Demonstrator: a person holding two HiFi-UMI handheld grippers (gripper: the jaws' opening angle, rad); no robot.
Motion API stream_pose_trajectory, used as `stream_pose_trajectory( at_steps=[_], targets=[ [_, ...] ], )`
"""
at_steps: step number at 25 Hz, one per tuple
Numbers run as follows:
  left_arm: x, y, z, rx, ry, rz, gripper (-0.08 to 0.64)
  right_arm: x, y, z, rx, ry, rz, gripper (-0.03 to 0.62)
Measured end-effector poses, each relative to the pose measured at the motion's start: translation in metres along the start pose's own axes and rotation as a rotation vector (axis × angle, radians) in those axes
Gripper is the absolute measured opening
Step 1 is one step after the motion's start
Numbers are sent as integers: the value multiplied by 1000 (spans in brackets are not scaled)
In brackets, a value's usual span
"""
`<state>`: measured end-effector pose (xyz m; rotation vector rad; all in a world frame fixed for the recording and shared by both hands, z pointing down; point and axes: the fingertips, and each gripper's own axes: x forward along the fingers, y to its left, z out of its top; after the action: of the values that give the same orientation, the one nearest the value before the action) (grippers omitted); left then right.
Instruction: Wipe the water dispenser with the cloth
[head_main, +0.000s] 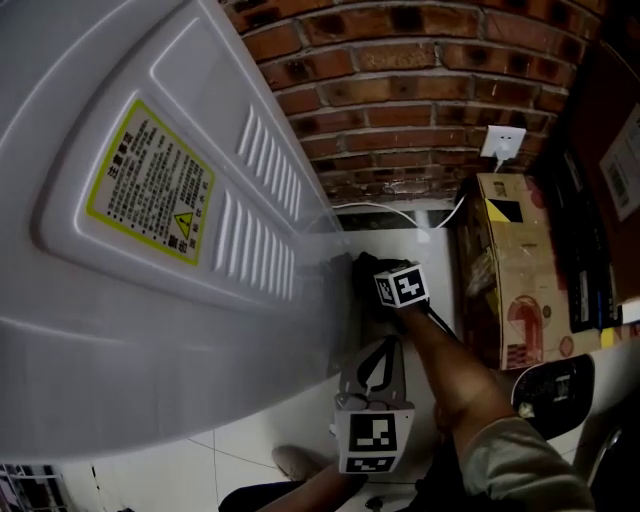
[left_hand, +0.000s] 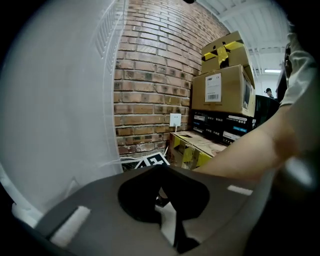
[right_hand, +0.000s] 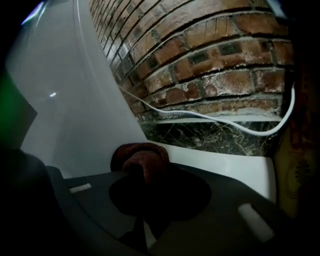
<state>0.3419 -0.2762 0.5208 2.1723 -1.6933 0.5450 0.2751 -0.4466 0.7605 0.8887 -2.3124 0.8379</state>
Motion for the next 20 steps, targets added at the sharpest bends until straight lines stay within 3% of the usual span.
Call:
stream_pose_trajectory(
  at_steps=[6,14,20],
  targets=[
    [-21,-11,28,13,-76,-38,0,-60,-8,15,-40,-70,-35,77],
    [-65,-25,58,84,-167,-97,0,-178,49,23,-135,-139,1,77],
    [-104,-24,74,49,-209,-116,0,-210,73,-52,-148,-30,-14,80]
  ],
)
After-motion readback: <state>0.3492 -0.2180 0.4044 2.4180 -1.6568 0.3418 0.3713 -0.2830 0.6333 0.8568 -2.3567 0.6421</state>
